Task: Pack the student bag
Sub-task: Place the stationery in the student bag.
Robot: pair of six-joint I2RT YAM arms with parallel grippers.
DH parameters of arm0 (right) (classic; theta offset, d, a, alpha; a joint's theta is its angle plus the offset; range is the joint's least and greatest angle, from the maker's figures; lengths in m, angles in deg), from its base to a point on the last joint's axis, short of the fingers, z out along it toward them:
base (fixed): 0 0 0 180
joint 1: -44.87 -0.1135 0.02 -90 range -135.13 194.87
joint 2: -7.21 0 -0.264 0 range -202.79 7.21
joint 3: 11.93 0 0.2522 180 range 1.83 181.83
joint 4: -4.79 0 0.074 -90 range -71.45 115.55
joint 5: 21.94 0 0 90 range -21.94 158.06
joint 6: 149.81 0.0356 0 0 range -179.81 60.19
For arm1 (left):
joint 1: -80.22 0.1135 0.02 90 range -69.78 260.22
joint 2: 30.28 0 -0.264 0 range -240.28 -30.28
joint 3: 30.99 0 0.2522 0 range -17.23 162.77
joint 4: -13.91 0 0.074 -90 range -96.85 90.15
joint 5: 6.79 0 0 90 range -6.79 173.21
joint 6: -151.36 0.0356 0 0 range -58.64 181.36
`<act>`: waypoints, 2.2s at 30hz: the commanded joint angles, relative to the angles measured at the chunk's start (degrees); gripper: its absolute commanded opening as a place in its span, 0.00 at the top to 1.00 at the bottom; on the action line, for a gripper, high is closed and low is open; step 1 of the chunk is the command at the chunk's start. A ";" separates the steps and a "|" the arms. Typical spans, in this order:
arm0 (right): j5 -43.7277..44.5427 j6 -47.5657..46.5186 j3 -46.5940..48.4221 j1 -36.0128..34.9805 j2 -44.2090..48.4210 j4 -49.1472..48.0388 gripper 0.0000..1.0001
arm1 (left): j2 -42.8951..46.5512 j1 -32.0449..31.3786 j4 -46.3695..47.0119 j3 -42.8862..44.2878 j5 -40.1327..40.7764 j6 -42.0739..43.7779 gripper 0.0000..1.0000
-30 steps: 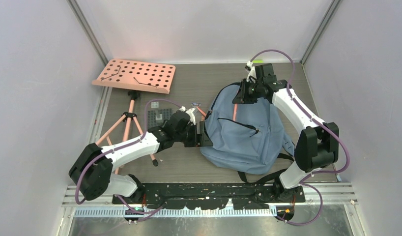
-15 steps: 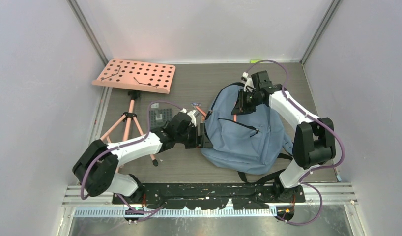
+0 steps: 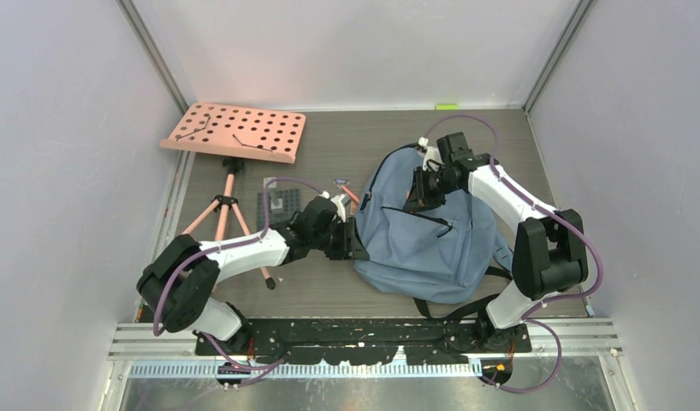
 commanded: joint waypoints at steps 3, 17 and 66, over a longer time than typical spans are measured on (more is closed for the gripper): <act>0.90 -4.49 1.93 -2.92 -1.35 7.81 0.98 | -1.58 -0.14 6.11 1.26 -1.86 -0.71 0.62; 11.38 -0.07 6.44 -6.55 2.86 10.59 0.47 | 0.44 -0.14 -0.37 2.19 -0.12 2.83 0.62; 8.48 1.02 -1.13 -10.24 4.32 6.70 0.99 | 1.00 -0.14 -1.91 2.71 0.59 4.11 0.63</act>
